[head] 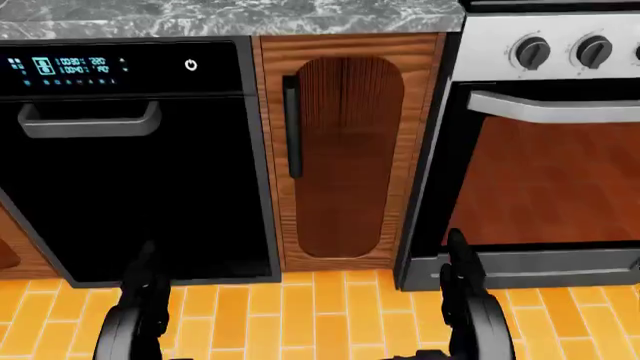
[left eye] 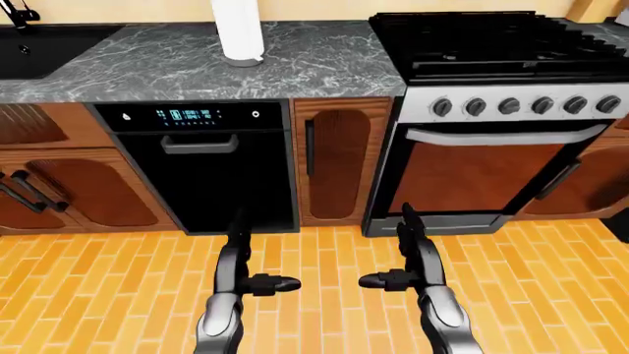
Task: Close the lid of the electric kettle.
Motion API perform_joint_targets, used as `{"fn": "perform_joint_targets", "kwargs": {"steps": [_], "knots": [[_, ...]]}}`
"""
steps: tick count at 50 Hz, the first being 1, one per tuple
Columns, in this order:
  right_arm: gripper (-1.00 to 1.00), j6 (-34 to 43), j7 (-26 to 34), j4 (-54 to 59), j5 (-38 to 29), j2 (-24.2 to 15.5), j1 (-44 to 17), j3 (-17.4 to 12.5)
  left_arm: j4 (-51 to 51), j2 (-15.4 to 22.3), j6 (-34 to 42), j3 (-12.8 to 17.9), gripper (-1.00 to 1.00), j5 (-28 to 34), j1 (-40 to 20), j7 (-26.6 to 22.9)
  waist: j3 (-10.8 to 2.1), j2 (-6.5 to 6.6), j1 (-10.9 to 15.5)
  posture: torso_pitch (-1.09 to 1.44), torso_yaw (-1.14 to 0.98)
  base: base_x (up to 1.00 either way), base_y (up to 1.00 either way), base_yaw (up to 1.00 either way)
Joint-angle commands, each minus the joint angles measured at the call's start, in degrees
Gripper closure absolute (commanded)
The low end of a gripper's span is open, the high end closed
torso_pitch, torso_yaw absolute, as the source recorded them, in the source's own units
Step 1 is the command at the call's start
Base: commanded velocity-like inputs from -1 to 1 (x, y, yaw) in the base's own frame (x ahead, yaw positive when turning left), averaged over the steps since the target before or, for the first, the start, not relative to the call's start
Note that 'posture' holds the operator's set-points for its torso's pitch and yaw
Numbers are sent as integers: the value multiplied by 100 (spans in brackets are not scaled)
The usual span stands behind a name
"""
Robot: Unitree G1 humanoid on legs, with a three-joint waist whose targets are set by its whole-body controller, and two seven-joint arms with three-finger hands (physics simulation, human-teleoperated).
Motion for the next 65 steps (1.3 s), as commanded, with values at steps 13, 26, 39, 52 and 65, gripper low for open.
{"fn": "perform_joint_targets", "kwargs": {"steps": [13,26,39,52,65], "knots": [[-100,-276,105,-510,-173,-43,-112,31,-562,15,-248,6,-100,-85,-165,-85,-444,-33,51,0,0,0,0,0],[-100,-198,113,-585,-225,-44,-86,28,-325,32,-381,40,-100,-101,-210,-109,-516,-24,48,0,0,0,0,0],[-100,1148,123,-2363,-442,-80,-105,32,-2112,88,1009,163,-100,-345,-244,-112,-477,-19,44,0,0,0,0,0],[-100,3613,366,-4971,-813,-218,-698,4,-4872,334,3508,765,-100,-952,-935,147,-454,-3,51,0,0,0,0,0],[-100,4894,659,-5970,-1088,-388,-1334,-153,-5962,945,5068,1667,-100,-2327,-1913,943,-386,40,48,0,0,0,0,0]]}}
